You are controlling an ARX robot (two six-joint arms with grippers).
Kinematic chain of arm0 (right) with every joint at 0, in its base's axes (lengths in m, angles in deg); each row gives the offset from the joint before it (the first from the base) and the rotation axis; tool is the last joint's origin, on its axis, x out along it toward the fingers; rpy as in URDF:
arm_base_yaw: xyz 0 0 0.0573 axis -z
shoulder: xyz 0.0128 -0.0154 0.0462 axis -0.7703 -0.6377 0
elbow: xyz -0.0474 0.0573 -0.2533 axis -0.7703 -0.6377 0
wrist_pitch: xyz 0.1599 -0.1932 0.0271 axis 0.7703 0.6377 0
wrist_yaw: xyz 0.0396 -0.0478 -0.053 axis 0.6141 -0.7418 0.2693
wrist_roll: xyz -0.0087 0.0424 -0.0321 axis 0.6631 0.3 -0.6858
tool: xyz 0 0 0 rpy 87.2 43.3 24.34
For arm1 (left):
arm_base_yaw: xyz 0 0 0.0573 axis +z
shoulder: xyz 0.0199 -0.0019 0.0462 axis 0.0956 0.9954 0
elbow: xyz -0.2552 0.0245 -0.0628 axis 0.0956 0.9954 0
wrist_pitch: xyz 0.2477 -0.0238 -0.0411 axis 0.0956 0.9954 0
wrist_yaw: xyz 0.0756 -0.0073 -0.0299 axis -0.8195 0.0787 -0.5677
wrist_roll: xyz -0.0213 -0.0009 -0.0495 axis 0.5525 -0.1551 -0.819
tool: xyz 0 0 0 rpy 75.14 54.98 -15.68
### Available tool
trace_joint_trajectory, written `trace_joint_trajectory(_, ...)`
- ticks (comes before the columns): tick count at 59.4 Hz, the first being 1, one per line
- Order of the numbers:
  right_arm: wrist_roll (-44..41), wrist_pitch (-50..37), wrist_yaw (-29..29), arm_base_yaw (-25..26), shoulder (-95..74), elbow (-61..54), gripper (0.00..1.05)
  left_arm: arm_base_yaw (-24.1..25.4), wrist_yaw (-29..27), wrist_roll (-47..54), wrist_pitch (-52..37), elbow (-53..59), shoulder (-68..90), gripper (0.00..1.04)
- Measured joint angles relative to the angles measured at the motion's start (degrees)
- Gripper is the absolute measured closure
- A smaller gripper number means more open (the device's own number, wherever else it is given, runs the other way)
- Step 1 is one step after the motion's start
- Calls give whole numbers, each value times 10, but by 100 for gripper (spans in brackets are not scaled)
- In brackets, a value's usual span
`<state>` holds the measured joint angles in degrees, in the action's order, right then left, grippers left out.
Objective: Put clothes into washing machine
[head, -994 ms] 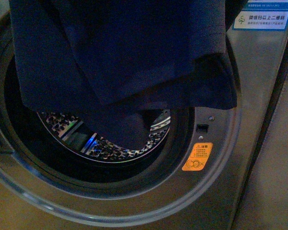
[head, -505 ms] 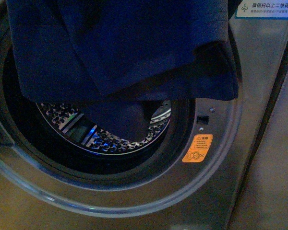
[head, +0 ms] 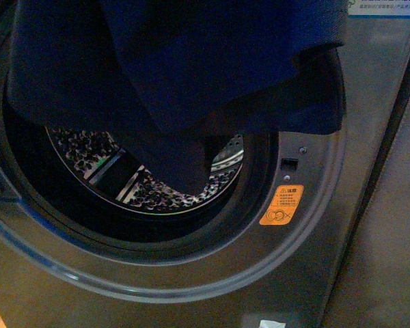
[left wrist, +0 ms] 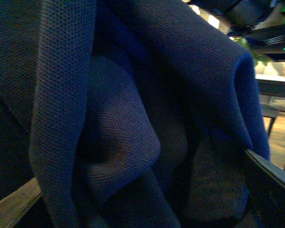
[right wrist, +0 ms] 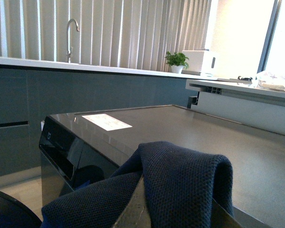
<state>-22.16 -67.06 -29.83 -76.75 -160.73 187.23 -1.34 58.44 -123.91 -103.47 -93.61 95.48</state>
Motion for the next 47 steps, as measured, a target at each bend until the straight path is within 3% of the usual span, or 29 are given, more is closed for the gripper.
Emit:
trace_joint_trajectory(10, 0, 0, -1, 0, 0, 0, 99, -36, -30, -70, -38, 6, -8, 7)
trace_joint_trajectory(18, 0, 0, -1, 0, 0, 0, 99, -49, -56, -70, -3, 6, -16, 7)
trace_joint_trajectory(31, 0, 0, -1, 0, 0, 0, 99, -101, -153, 73, 213, -10, -43, 7)
trace_joint_trajectory(47, 0, 0, -2, 0, 0, 0, 99, -166, -288, 218, 316, -43, -43, 7)
